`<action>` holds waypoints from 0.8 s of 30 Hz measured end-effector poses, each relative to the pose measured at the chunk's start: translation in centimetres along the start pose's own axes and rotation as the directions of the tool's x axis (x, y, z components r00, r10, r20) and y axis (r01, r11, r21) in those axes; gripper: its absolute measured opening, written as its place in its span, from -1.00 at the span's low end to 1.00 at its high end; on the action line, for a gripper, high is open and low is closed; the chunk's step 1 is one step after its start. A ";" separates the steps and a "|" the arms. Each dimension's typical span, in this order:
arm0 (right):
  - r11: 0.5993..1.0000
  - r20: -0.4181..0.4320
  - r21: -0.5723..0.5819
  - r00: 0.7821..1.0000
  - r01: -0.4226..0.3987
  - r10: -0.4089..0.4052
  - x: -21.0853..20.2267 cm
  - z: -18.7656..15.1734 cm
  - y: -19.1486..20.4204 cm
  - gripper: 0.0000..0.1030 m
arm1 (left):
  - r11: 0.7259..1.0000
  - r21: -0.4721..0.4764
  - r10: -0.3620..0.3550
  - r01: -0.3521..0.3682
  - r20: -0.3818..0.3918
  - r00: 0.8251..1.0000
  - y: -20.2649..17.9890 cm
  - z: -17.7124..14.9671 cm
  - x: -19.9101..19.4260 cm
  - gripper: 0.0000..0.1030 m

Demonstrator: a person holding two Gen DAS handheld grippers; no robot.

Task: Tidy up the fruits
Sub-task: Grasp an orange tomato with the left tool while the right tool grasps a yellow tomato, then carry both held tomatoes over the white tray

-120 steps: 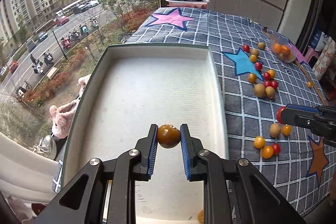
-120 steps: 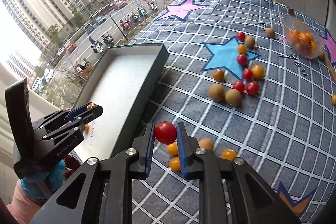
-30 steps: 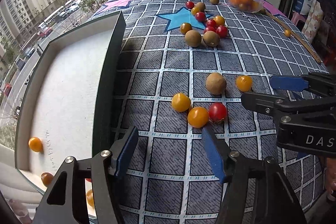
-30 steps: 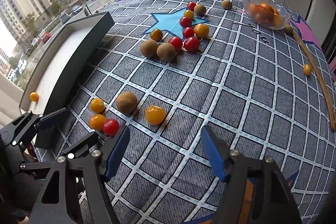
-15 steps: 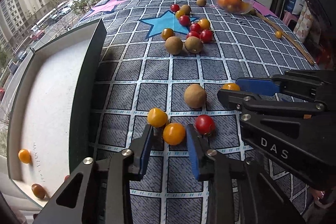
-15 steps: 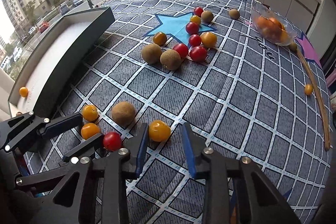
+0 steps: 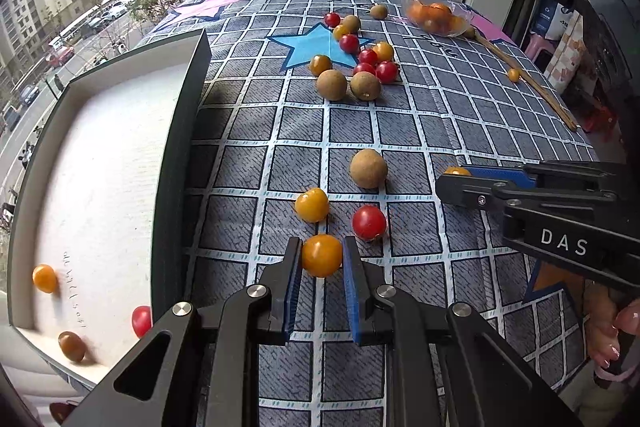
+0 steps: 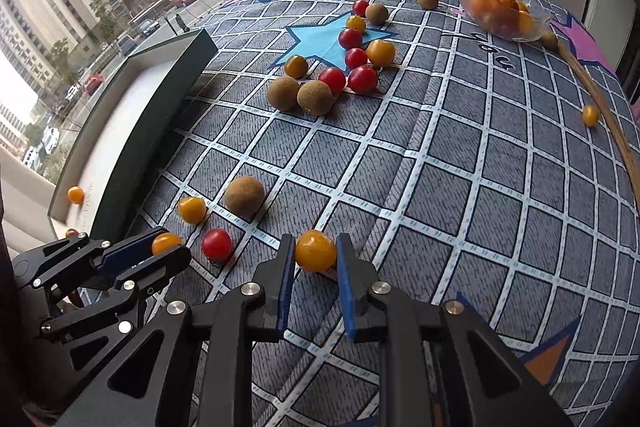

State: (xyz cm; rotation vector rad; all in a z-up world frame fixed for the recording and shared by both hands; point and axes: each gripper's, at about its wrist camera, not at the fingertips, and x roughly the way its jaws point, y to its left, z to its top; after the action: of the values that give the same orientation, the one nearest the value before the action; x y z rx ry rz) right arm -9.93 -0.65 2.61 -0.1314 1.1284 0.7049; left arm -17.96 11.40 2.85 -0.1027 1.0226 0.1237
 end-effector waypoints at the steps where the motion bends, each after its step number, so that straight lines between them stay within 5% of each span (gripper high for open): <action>1: 1.000 0.001 0.003 1.000 -0.003 0.003 -0.2 -0.1 0.0 -0.57 | 1.000 0.003 0.001 -0.001 0.003 1.000 0.0 -0.1 -0.2 -0.59; 24: 0.999 0.001 -0.054 1.000 0.005 -0.005 -1.7 0.4 3.6 -0.57 | 0.999 -0.041 0.007 -0.004 0.078 0.997 3.2 -0.2 -3.6 -0.59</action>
State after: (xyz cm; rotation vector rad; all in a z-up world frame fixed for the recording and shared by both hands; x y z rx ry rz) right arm -12.12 1.58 5.10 -0.1797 1.1082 0.7316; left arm -20.47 14.37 5.70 -0.1315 0.9422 0.1525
